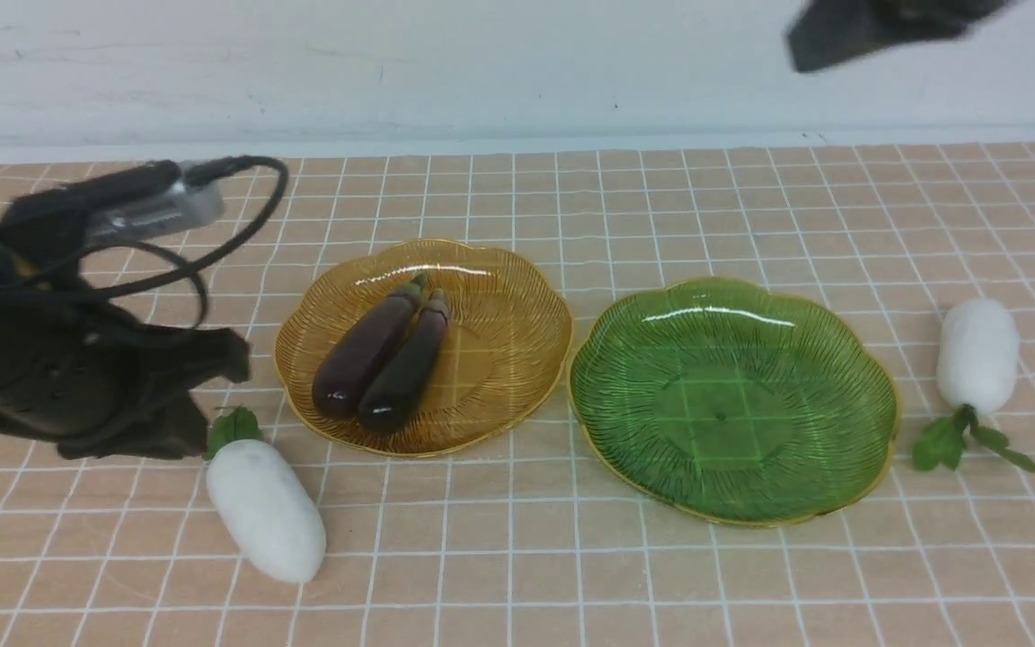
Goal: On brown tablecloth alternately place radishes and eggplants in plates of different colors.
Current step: 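Pick up the white radish and place it on the plate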
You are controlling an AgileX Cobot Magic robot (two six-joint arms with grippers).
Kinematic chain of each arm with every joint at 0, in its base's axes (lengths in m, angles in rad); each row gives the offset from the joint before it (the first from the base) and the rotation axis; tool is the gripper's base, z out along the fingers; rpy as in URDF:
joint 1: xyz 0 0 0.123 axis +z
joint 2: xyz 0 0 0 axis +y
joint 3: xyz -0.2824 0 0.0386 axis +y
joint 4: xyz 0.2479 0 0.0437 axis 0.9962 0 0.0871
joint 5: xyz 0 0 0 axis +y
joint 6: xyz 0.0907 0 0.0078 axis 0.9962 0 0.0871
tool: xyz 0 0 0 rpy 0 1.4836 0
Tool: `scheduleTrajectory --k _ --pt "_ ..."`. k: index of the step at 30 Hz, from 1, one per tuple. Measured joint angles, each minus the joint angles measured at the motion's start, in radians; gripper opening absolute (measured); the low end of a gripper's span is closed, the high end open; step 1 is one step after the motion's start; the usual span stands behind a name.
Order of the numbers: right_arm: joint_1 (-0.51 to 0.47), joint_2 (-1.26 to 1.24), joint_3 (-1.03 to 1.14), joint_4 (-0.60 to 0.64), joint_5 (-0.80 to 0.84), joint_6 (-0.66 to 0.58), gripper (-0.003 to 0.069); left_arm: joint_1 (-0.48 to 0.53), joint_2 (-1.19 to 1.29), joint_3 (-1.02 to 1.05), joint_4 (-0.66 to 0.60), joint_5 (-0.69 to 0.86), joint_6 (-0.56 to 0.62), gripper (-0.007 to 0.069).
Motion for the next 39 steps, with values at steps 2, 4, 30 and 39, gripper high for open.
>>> scheduleTrajectory --k 2,4,30,39 --pt "0.0 0.0 0.0 -0.025 0.001 0.0 -0.0015 0.0 -0.006 -0.011 0.042 0.046 -0.006 0.0416" --pt "0.0 0.0 0.0 -0.084 0.012 0.01 -0.0015 0.0 -0.019 -0.024 0.067 0.083 -0.01 0.0414" --pt "-0.382 0.083 0.045 -0.169 0.026 0.067 -0.0015 -0.491 0.184 -0.68 -0.164 -0.066 0.206 0.0413" --pt "-0.581 0.265 0.05 0.058 -0.053 -0.029 -0.0015 -0.497 0.444 -0.9 -0.161 0.051 0.206 0.0496"
